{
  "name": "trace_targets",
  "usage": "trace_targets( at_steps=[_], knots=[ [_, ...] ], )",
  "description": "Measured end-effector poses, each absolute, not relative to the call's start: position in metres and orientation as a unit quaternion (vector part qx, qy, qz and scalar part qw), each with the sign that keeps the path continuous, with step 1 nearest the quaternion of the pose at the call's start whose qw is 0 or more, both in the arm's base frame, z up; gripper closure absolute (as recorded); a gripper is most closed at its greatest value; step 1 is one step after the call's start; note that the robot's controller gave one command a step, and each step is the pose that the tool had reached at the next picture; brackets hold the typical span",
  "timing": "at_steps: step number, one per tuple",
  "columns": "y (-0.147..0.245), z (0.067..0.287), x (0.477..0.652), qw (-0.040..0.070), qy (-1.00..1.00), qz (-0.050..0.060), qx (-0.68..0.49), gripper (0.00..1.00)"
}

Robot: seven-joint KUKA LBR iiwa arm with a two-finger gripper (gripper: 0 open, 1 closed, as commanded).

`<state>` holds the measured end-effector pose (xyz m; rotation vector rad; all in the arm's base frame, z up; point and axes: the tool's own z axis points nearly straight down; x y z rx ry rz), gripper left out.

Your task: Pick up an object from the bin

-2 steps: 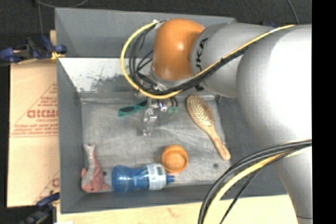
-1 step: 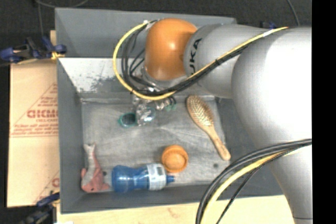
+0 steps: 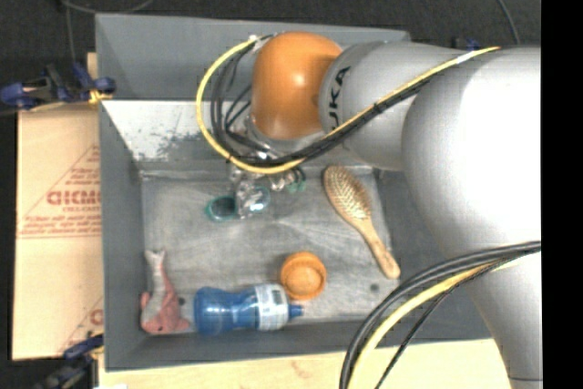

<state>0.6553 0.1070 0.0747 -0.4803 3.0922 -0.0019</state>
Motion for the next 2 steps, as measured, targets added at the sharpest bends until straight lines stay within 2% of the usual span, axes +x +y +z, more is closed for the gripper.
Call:
trace_targets(
  at_steps=[1, 2],
  knots=[
    [0.107, 0.076, 0.656, 0.005, 0.988, 0.0, -0.153, 1.0],
    [0.106, 0.128, 0.658, 0.006, 0.989, -0.001, -0.151, 1.0]
  ],
)
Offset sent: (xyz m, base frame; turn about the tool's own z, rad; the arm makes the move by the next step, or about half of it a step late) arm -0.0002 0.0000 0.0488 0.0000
